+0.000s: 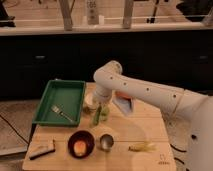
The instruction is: Place pepper in plastic cup
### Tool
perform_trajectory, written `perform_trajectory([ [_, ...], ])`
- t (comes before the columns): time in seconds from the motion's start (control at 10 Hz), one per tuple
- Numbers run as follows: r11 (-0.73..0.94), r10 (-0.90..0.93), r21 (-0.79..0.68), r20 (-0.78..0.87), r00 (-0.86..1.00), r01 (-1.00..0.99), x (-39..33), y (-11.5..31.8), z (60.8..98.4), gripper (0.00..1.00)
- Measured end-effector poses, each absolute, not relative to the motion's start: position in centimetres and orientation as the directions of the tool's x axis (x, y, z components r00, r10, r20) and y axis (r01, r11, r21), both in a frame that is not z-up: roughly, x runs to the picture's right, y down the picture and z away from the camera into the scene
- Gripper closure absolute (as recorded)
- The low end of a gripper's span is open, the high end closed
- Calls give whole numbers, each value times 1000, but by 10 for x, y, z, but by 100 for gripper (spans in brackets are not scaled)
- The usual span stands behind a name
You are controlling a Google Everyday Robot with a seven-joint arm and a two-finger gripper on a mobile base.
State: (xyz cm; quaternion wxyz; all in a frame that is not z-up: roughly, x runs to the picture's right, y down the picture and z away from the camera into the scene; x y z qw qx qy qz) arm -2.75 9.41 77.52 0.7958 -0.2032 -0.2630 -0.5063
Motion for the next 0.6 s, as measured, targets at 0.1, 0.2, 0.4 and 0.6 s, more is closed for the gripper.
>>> perform_trajectory([
  [0.1,415,-691,-77,622,369,907,-21,95,779,79],
  [0.2,425,-684,-94,619,387,900,-13,95,782,89],
  [0.4,445,-666,-125,616,421,887,-1,96,789,100],
  [0.6,462,-651,-144,615,445,875,5,97,793,100],
])
